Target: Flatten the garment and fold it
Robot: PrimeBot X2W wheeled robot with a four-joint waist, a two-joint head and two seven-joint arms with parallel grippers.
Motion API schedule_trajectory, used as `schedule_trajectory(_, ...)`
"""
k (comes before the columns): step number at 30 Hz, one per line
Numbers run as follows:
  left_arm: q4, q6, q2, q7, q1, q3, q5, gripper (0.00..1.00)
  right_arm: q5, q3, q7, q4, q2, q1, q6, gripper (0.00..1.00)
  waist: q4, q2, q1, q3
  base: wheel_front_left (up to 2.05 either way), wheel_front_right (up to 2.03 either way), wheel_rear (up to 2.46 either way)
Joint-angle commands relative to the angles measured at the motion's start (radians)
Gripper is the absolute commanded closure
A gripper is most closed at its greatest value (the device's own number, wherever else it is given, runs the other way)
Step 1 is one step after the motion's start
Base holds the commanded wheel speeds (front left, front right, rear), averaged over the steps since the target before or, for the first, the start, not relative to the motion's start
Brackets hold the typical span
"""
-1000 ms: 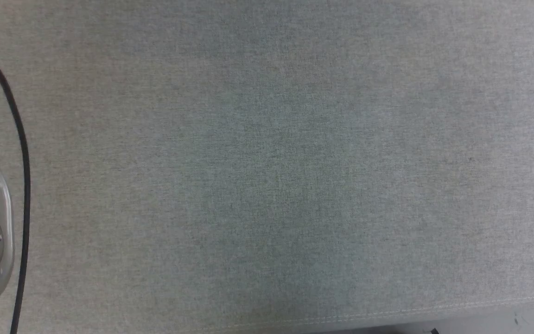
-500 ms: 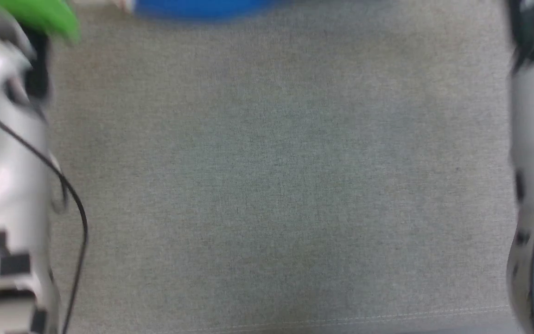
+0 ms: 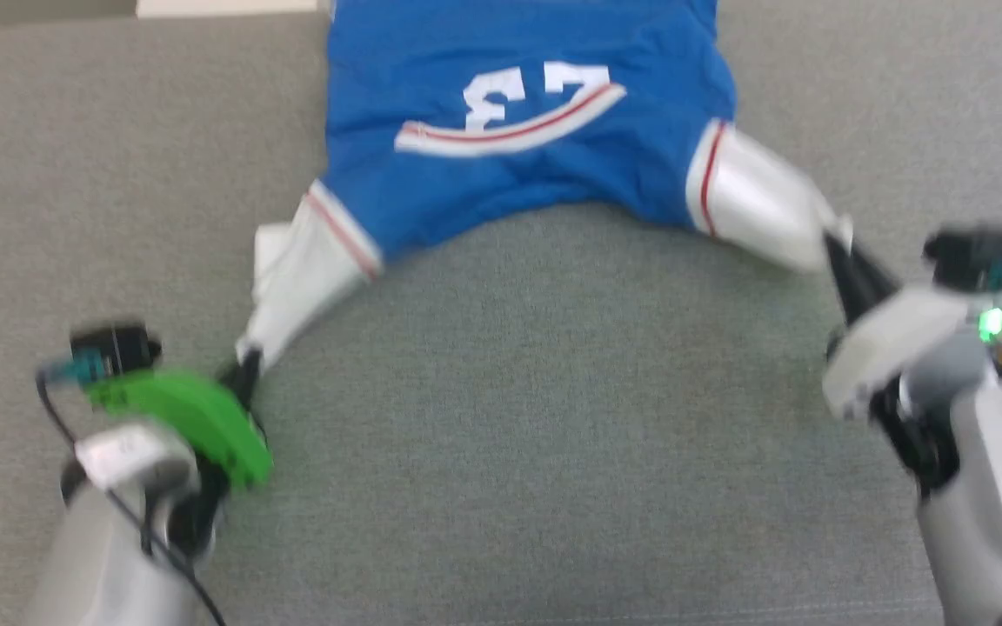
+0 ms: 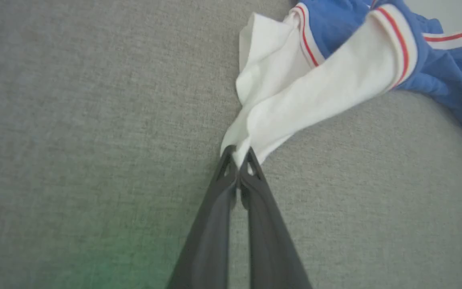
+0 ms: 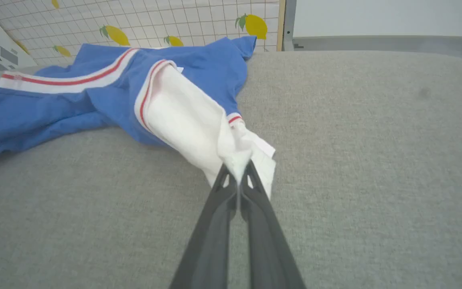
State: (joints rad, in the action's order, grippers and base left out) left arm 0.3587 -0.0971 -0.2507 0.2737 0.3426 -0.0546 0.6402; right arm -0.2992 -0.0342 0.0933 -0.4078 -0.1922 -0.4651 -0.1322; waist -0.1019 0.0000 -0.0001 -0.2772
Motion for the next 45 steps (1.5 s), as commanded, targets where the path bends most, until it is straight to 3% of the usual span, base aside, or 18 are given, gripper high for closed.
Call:
schedule_trajectory(1, -0.027, 0.009, 0.007, 0.014, -0.063, 0.004, 0.017, 1.0, 0.008, 0.005, 0.025, 0.026, -0.006, 0.056, 0.002, 1.0, 0.006, 0.0, 0.0001, 0.054, 0.0, 0.0, 0.0)
schedule_trajectory(8, -0.121, 0.046, 0.033, 0.07, -0.291, 0.016, 0.073, 1.0, 0.049, 0.082, 0.166, 0.117, 0.006, 0.284, 0.002, 1.0, 0.017, 0.0, 0.0001, 0.118, 0.0, 0.0, 0.0)
schedule_trajectory(22, -0.182, 0.14, 0.043, 0.099, -0.515, 0.036, 0.082, 1.0, 0.114, 0.389, 0.424, 0.179, 0.136, 0.551, 0.002, 1.0, 0.059, 0.0, 0.0001, 0.16, 0.0, 0.0, 0.0)
schedule_trajectory(37, -0.221, 0.137, 0.061, 0.105, -0.523, 0.013, 0.096, 1.0, 0.029, 0.363, 0.399, -0.008, 0.142, 0.481, 0.002, 1.0, 0.064, 0.0, 0.0001, 0.147, 0.0, 0.0, 0.0)
schedule_trajectory(38, -0.225, 0.136, 0.06, 0.104, -0.524, 0.012, 0.096, 1.0, 0.025, 0.365, 0.403, -0.009, 0.142, 0.483, 0.002, 0.94, 0.066, 0.0, 0.0001, 0.149, 0.0, 0.0, 0.0)
schedule_trajectory(39, -0.228, 0.136, 0.06, 0.105, -0.524, 0.011, 0.097, 1.0, 0.021, 0.367, 0.406, -0.002, 0.142, 0.484, 0.002, 0.6, 0.068, 0.0, 0.0001, 0.15, 0.0, 0.0, 0.0)
schedule_trajectory(40, -0.231, 0.135, 0.059, 0.104, -0.525, 0.01, 0.097, 1.0, 0.019, 0.369, 0.405, 0.008, 0.142, 0.485, 0.002, 0.08, 0.069, 0.0, 0.0001, 0.152, 0.0, 0.0, 0.0)
schedule_trajectory(41, -0.235, 0.135, 0.058, 0.103, -0.527, 0.01, 0.096, 1.0, 0.014, 0.373, 0.404, 0.025, 0.142, 0.488, 0.002, 0.0, 0.07, 0.0, 0.0001, 0.153, 0.0, 0.0, 0.0)
schedule_trajectory(45, -0.25, 0.134, 0.056, 0.105, -0.532, 0.006, 0.096, 1.0, 0.004, 0.388, 0.353, 0.125, 0.142, 0.485, 0.002, 0.0, 0.073, 0.0, 0.0001, 0.158, 0.0, 0.0, 0.0)
